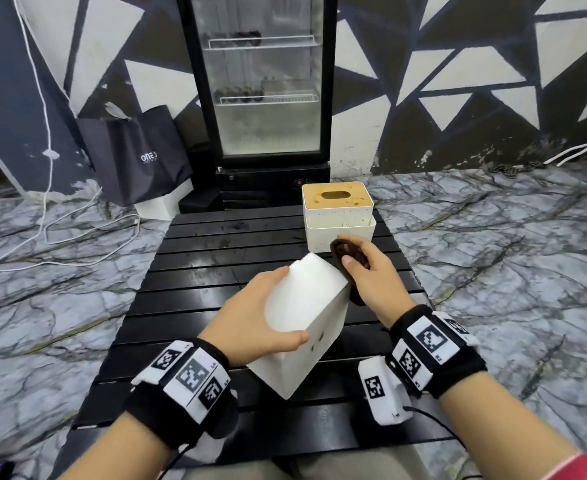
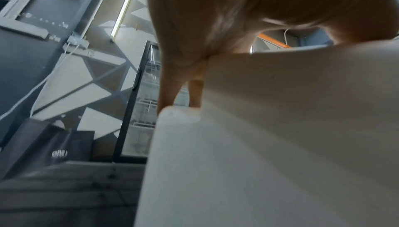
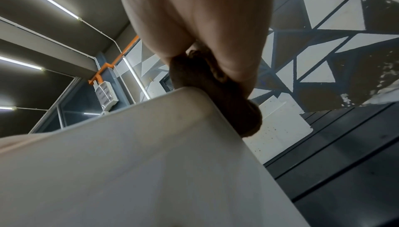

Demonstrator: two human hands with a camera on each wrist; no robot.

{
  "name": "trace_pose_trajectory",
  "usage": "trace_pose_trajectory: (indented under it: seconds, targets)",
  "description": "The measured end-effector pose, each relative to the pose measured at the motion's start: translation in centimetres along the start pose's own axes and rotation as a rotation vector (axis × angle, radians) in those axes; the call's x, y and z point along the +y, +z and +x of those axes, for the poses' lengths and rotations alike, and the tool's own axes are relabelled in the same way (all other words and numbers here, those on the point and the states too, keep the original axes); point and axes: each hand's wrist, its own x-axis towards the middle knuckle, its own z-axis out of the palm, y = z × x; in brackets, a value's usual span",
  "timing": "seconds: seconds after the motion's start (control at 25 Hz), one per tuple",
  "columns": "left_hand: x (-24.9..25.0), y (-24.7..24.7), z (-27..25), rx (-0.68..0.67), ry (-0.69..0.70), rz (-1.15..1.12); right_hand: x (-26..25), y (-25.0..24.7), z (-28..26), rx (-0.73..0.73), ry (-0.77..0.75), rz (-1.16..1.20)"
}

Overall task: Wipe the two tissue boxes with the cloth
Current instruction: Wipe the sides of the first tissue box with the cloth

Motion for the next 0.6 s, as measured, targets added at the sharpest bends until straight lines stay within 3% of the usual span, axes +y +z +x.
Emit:
trace_pose_trajectory:
  seconds: [0.12, 0.24, 0.44, 0.6]
  targets:
    - [-1.4, -2.2, -0.6, -0.060, 0.009, 0.099, 0.0, -0.3, -2.0, -0.073, 0.018, -0.013]
    - [-3.9, -4.3, -2.7, -0.042, -0.008, -0.014, 0.2, -0.8, -3.3, -0.154, 0.051, -0.004]
    - [-5.6, -2.6, -4.9, 0.176, -0.083, -0.088, 0.0, 0.3, -2.6, -0.112, 0.036, 0.026]
    - [-6.2, -2.1, -4.2, 0.230, -0.061, -0.159, -0.2, 1.8, -3.4, -0.179, 0.015, -0.031]
